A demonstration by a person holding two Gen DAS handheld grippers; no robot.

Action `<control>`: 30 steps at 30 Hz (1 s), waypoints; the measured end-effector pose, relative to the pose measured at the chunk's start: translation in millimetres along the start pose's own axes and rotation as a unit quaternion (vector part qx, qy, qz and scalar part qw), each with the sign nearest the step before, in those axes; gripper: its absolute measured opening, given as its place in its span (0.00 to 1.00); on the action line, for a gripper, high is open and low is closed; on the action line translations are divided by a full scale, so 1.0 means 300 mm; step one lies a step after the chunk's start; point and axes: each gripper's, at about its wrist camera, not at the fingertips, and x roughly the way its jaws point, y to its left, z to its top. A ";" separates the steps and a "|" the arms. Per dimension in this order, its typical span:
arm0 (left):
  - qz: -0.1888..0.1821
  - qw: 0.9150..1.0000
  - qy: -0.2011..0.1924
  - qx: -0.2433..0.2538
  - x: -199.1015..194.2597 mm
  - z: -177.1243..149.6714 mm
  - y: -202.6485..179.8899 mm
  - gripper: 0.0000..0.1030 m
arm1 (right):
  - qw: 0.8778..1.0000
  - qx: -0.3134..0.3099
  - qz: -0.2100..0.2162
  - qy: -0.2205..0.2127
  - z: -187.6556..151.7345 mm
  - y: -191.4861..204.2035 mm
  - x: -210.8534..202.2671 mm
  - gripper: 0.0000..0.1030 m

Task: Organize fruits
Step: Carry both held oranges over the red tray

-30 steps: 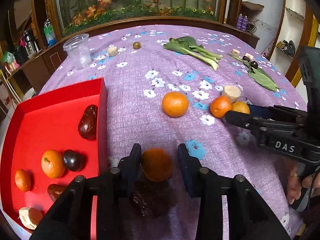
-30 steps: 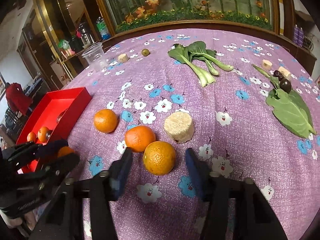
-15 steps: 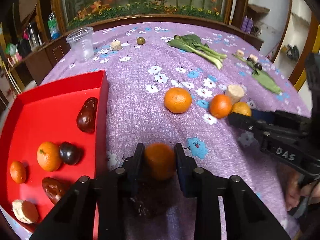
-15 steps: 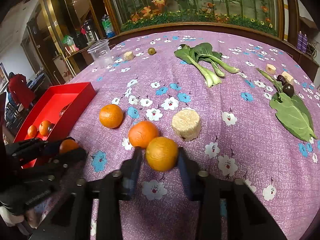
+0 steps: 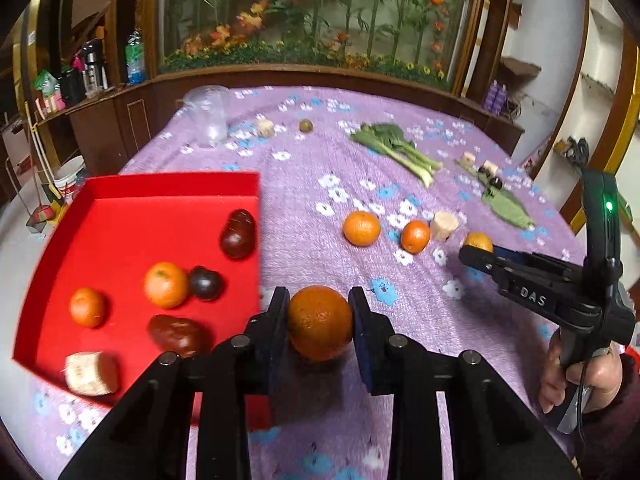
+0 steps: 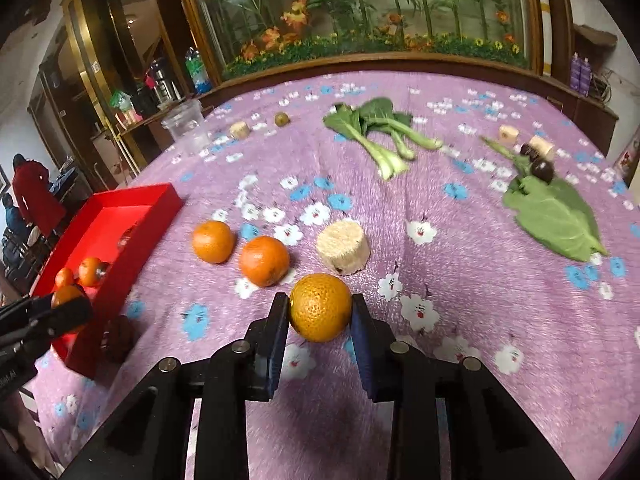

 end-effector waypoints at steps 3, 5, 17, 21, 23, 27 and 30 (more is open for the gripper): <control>-0.004 1.000 -0.022 -0.013 -0.080 0.006 0.029 0.28 | 1.000 -0.011 0.003 -0.014 0.006 0.035 -0.074 0.32; 0.000 0.999 -0.038 -0.016 -0.137 0.012 0.046 0.28 | 0.999 -0.018 0.007 -0.026 0.019 0.063 -0.123 0.32; 0.086 0.992 -0.096 -0.014 -0.315 0.117 0.275 0.28 | 0.993 -0.055 0.091 -0.054 0.171 0.340 -0.310 0.32; 0.098 0.992 -0.073 -0.039 -0.247 0.138 0.397 0.28 | 0.990 -0.071 0.122 -0.026 0.204 0.458 -0.250 0.32; 0.102 0.992 -0.060 -0.046 -0.208 0.134 0.440 0.28 | 0.988 -0.078 0.132 -0.009 0.198 0.508 -0.199 0.32; 0.105 0.992 -0.029 -0.055 -0.102 0.124 0.510 0.28 | 0.985 -0.086 0.148 0.029 0.183 0.590 -0.074 0.33; 0.108 0.992 -0.012 -0.065 -0.031 0.133 0.562 0.28 | 0.982 -0.086 0.159 0.061 0.183 0.642 0.031 0.33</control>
